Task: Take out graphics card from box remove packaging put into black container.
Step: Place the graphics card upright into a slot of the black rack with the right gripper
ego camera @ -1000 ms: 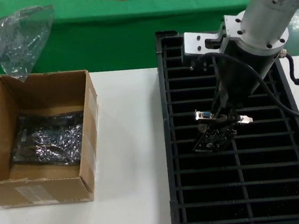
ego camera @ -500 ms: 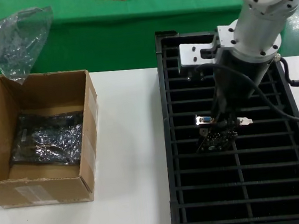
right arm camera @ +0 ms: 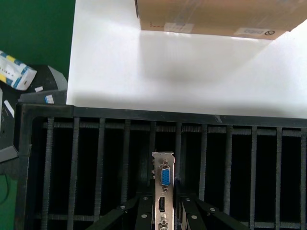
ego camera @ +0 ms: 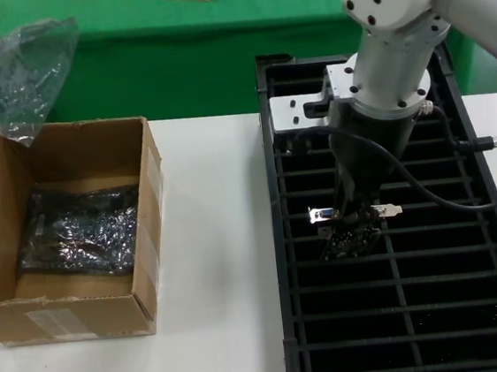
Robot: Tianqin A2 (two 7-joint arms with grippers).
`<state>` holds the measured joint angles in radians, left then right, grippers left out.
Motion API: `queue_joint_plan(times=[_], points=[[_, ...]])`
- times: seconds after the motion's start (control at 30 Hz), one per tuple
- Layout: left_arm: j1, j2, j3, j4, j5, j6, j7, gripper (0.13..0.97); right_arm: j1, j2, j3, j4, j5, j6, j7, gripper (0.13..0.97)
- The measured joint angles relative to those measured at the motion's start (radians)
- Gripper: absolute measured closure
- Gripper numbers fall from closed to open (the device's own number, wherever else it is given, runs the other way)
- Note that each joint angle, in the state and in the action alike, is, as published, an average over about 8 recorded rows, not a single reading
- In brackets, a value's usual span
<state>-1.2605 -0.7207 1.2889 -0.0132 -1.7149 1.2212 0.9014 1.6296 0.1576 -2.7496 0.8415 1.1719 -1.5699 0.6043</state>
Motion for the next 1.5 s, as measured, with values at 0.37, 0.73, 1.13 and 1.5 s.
queue_joint_plan(times=[0.37,0.73,1.13,1.5], points=[[0.006,-0.007,-0.001,0.0,0.0,0.001,-0.001,0.958,-0.024,-0.063,0.051,-0.062,-0.079,0.0,-0.058,0.891],[-0.001,-0.009,0.006,-0.003,0.007,0.026,0.001,0.958,-0.054,-0.054,0.094,-0.019,-0.132,0.0,-0.046,0.891],[-0.003,-0.008,0.009,-0.005,0.009,0.04,0.002,0.958,-0.073,-0.04,0.139,0.025,-0.198,0.0,-0.032,0.891],[-0.001,-0.008,0.007,-0.005,0.008,0.038,0.003,0.958,-0.068,-0.028,0.116,0.042,-0.17,0.0,-0.021,0.891]])
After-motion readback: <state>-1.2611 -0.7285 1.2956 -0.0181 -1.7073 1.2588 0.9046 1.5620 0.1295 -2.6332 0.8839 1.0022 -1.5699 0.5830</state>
